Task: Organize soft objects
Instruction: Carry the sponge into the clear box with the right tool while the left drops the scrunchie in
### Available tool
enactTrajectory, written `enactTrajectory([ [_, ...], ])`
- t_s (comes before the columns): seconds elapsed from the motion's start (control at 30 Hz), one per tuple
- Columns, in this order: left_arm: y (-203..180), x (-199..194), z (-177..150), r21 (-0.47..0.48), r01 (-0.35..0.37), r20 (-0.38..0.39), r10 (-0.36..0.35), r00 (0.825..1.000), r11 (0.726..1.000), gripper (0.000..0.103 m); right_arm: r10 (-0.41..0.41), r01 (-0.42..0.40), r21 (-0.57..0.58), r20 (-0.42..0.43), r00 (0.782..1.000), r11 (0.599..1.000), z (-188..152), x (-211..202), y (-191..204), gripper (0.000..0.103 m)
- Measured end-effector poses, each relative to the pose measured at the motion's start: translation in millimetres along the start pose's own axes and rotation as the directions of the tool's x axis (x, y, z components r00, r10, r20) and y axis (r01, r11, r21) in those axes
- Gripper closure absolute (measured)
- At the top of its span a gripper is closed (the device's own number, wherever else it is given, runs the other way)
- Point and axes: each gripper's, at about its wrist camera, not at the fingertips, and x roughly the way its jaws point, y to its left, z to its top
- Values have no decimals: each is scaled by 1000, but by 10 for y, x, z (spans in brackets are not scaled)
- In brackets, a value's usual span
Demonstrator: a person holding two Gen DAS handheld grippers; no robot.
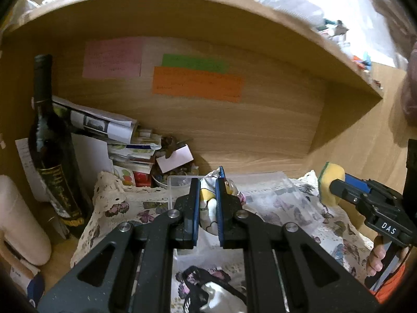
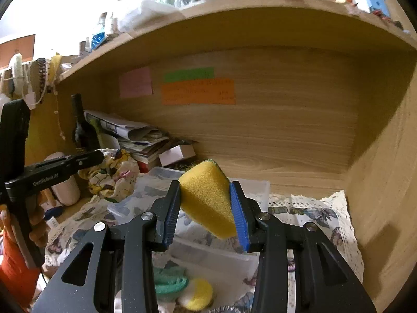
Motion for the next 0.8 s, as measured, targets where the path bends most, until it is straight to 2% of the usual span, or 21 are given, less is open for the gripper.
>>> enactTrajectory([
  [0.2, 60, 369, 21, -8, -15, -81, 14, 997, 1000, 93, -10, 10, 6, -59, 998, 1000, 39, 294, -45, 68],
  [0.4, 91, 716, -24, 4, -23, -173, 24, 985, 1000, 93, -22, 24, 13, -150, 988, 1000, -23, 603, -125, 68],
  [0.6, 102, 992, -92, 18, -10, -267, 15, 964, 1000, 93, -37, 36, -9, -256, 966, 999, -165, 881, -182, 68],
  [0.8, 88, 1158, -177, 37, 6, -343, 7, 939, 999, 92, -56, 43, -48, -318, 946, 998, -259, 1027, -173, 66],
])
